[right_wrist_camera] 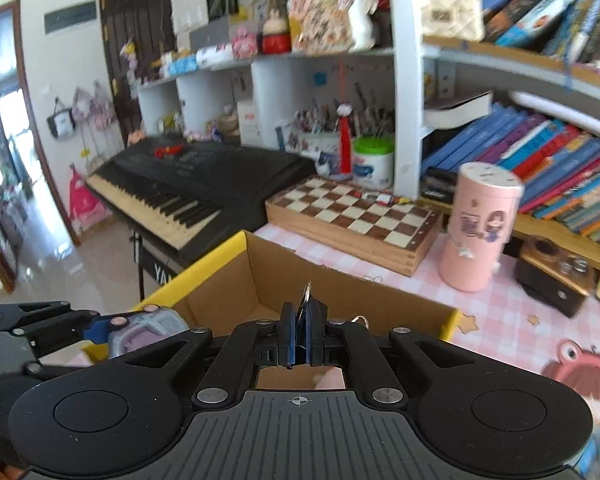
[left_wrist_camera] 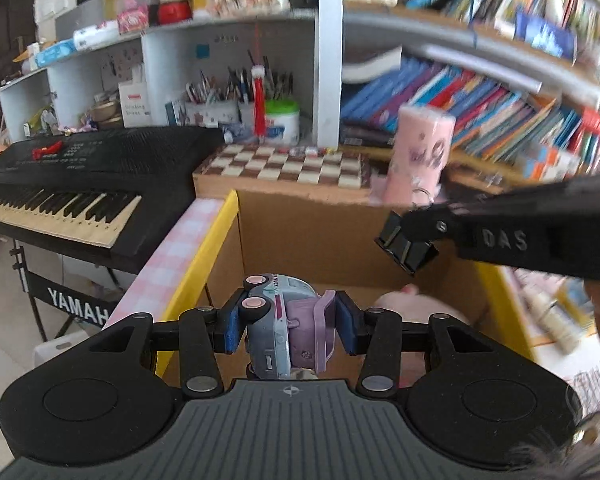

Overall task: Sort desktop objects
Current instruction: 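Carry the lilac toy and binder clip over the yellow box with both tools, then open the left tool to drop the toy while the right tool releases the clip into the box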

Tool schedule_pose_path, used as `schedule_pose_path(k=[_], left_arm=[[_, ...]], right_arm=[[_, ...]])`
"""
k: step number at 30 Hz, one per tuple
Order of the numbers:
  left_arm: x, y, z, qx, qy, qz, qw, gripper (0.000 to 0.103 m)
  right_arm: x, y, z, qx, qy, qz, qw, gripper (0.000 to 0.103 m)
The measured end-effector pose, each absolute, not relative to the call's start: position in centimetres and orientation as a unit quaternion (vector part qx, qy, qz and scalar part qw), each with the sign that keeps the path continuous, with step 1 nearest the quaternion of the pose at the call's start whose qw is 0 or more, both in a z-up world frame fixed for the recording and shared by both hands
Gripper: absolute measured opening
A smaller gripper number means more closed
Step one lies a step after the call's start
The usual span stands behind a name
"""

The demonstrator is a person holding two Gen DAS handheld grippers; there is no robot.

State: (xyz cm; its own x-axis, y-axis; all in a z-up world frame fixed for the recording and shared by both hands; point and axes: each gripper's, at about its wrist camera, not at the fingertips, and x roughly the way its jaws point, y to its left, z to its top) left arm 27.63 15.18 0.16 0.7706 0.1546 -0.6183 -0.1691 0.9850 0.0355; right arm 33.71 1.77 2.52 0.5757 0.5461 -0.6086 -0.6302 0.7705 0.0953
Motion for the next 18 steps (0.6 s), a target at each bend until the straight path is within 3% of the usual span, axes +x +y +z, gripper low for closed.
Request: schedule_pose_path(k=[6,18], left_arm=[[31.9,15.3,-3.0,0.012,0.387,0.086,0.918,0.043],[33.6,14.7,-3.3,0.044,0.441,0.072,0.893,0.044]], right_arm=[[38.4,5.1,-1.1,-0.106,0.406,0.336,0.843,0.005],[41.3,6.9,-4.6,-0.151,0.49,0.336,0.79,0.006]])
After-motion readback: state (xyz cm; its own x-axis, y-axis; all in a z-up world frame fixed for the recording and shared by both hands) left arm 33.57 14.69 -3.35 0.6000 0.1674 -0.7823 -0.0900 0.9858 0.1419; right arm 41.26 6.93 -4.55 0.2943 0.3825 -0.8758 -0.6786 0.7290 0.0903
